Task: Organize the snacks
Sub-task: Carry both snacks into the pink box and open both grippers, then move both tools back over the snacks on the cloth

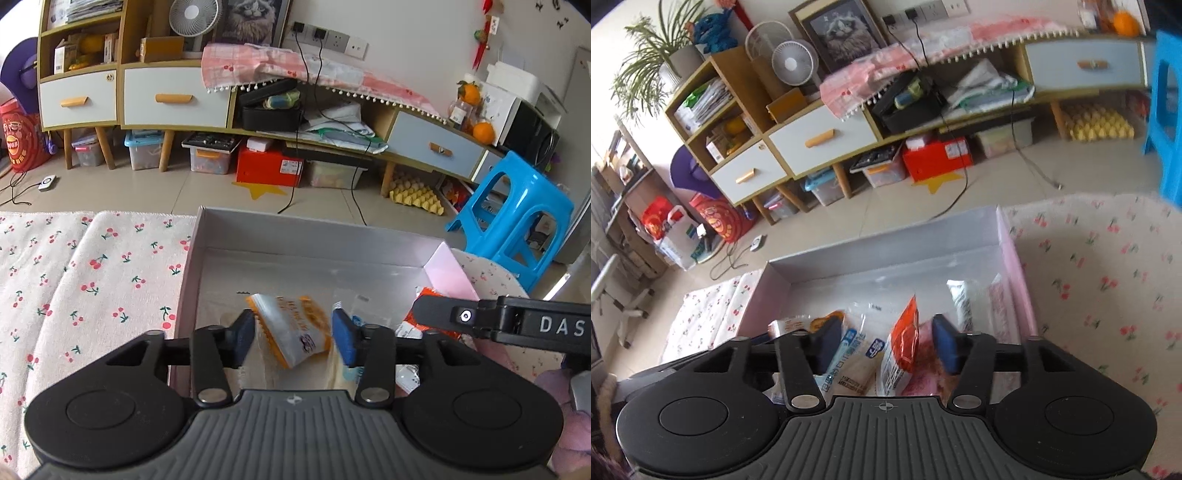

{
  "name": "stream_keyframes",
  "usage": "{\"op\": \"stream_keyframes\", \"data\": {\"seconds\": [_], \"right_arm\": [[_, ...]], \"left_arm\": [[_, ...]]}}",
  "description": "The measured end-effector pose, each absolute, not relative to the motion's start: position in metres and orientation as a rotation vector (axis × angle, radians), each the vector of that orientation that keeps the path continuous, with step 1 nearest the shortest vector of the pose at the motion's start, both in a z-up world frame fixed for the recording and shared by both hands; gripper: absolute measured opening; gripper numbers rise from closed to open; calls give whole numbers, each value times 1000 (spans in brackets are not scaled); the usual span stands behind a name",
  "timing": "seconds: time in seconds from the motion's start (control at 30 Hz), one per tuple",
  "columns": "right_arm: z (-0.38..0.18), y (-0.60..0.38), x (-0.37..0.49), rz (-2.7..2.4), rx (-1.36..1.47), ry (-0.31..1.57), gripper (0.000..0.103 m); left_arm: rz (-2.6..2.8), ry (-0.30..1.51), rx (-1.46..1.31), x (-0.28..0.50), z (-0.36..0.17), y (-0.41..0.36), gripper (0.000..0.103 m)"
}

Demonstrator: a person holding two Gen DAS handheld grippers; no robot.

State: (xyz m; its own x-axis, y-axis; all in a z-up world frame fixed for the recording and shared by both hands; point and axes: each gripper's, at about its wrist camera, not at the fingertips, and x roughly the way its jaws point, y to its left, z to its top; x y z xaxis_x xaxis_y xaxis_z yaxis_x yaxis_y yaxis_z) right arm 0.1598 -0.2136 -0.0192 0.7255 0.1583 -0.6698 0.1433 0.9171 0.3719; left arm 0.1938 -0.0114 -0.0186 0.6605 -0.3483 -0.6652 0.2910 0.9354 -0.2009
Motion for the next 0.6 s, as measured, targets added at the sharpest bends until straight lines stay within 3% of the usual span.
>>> {"op": "stream_keyframes", "data": {"seconds": [0.27, 0.6], "right_arm": [[4, -217, 143, -16, 441, 757, 67], [32, -208, 103, -31, 404, 764, 84]], "left_arm": [[-360, 755, -63, 176, -1, -8, 68], [-350, 770, -28, 145, 21, 2, 88]]}}
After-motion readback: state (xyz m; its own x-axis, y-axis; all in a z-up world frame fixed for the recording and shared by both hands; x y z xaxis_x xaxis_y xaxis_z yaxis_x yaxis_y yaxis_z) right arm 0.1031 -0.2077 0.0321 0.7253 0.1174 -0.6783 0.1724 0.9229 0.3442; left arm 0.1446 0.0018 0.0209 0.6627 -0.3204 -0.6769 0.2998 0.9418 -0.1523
